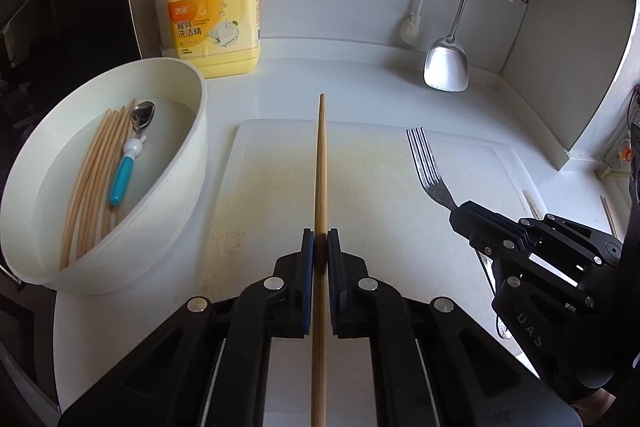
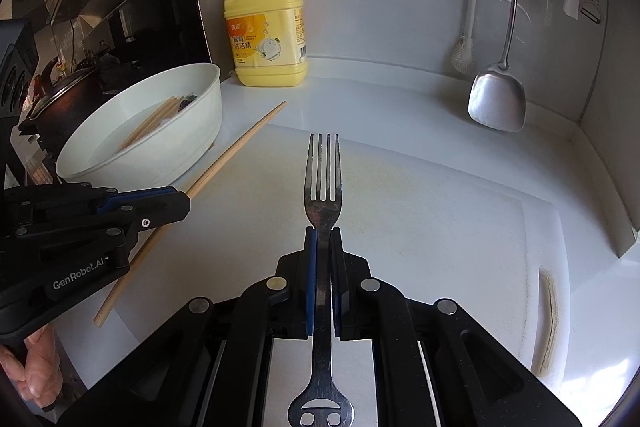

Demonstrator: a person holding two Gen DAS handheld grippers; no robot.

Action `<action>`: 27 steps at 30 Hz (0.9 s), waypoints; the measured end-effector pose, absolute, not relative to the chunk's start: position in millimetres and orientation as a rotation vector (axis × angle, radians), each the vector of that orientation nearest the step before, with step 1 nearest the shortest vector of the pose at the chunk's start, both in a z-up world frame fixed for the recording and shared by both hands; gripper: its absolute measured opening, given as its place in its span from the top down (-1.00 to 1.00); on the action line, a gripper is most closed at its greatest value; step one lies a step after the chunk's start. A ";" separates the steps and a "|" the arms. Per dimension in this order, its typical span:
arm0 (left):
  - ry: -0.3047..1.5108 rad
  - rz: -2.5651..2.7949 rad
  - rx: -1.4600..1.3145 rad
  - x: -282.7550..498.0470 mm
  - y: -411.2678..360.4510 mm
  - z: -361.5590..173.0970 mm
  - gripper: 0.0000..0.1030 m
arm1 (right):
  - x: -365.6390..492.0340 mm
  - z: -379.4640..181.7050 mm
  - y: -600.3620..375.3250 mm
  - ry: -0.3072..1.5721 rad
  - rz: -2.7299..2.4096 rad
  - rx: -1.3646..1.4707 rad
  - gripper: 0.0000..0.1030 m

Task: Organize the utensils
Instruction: 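Lift the fork and chopstick and carry both over the white basin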

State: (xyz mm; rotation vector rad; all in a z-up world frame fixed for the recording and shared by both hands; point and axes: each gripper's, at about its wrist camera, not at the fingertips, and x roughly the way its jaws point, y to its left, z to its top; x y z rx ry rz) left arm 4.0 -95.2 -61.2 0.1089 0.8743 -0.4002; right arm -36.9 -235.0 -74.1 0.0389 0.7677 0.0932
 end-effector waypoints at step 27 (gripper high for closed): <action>0.801 -0.334 0.044 92.7 106.1 11.8 0.86 | 71.4 7.7 -44.8 0.659 0.175 0.025 0.88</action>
